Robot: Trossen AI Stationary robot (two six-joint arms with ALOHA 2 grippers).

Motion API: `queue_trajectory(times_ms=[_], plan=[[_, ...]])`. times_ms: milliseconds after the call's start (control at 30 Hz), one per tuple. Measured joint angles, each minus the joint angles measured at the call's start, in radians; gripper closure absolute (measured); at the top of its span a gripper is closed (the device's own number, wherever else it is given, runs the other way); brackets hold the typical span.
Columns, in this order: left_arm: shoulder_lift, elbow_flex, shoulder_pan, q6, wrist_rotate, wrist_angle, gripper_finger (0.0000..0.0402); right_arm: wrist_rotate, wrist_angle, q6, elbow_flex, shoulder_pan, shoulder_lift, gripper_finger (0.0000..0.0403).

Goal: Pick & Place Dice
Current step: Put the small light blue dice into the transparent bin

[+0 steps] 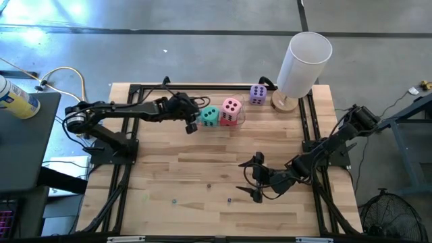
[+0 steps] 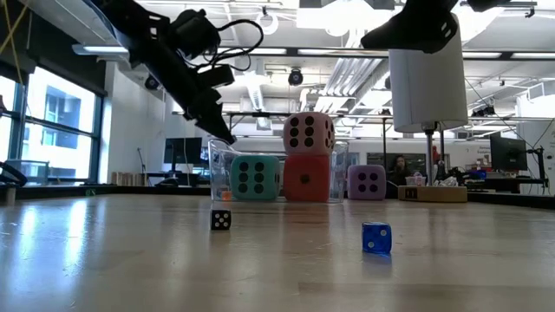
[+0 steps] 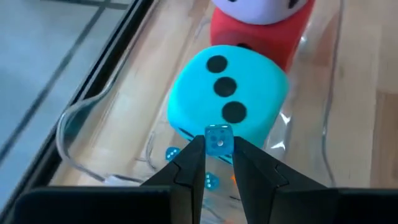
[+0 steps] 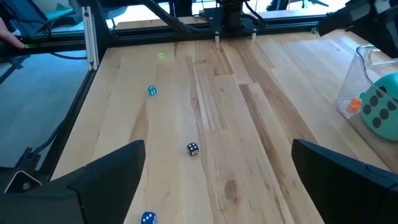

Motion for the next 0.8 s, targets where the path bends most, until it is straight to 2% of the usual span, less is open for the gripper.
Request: queue_trajectory(times_ms=[200, 467, 800], plan=[[0.000, 0.000, -0.049, 0.072, -0.020, 0.000, 0.0328, 0.000, -0.005, 0.000, 0.000, 0.000, 0.000, 0.0007], [0.000, 0.000, -0.061, 0.073, -0.047, -0.001, 0.0327, 0.000, 0.001, 0.006, 0.000, 0.009, 0.001, 0.0007], [0.000, 0.000, -0.055, 0.047, -0.070, 0.000, 0.0327, 0.005, 0.030, -0.027, 0.001, -0.003, 0.081, 0.0007]])
